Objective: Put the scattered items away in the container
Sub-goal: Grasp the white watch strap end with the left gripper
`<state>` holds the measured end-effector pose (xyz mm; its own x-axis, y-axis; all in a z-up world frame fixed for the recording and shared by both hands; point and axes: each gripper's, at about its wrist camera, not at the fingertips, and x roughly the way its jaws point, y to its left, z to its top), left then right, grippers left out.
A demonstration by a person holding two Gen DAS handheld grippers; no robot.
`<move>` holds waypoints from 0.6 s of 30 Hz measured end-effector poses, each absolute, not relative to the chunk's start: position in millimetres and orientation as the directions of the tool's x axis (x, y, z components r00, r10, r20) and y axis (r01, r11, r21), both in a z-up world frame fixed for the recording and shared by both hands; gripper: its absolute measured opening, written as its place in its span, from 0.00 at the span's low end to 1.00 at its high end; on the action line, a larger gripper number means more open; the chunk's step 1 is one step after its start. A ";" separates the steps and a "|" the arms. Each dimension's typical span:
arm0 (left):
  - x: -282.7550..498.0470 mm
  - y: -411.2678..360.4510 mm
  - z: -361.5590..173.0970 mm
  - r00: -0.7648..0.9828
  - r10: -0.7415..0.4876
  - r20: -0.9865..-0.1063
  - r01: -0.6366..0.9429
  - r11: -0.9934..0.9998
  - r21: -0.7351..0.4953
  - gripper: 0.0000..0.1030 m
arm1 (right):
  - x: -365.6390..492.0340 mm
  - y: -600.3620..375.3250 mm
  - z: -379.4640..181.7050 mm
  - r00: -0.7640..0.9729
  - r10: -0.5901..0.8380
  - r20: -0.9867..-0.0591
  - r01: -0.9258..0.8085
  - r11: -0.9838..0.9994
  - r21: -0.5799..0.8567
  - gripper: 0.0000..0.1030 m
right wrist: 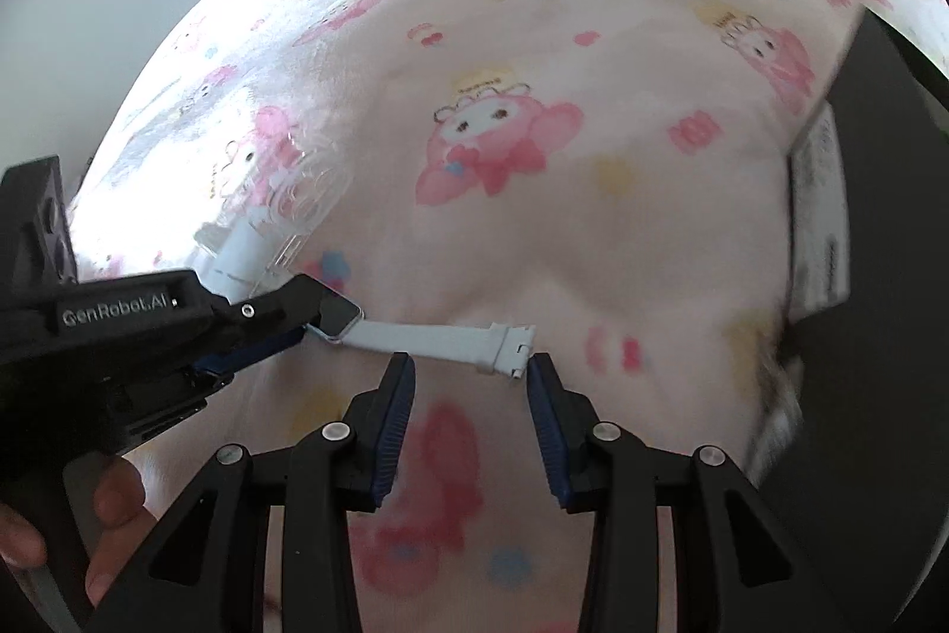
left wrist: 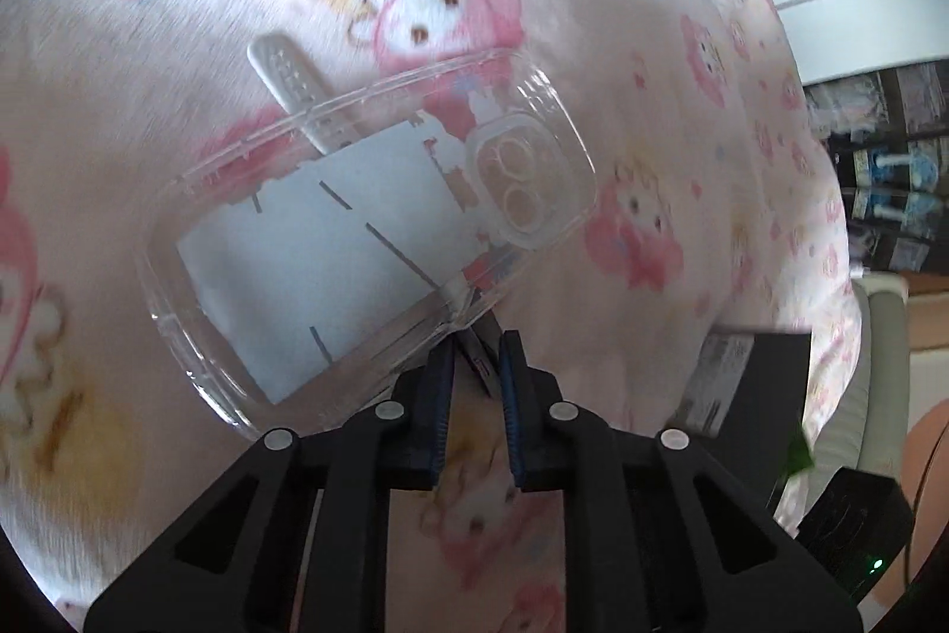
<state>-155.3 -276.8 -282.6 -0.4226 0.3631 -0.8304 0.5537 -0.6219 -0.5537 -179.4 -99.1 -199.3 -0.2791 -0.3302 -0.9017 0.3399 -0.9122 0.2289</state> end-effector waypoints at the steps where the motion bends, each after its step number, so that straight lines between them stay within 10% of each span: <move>1: -148.9 -273.0 -281.2 -0.410 0.362 -0.837 0.551 -0.633 -0.544 0.13 | -171.0 -93.5 -195.0 -0.279 -0.331 -0.901 0.344 -0.911 0.228 0.34; 18: -168.5 -285.7 -288.8 -0.353 0.280 -0.893 0.590 -0.674 -0.445 0.15 | -120.2 -95.2 -213.5 -0.155 -0.394 -0.906 0.416 -0.858 0.302 0.34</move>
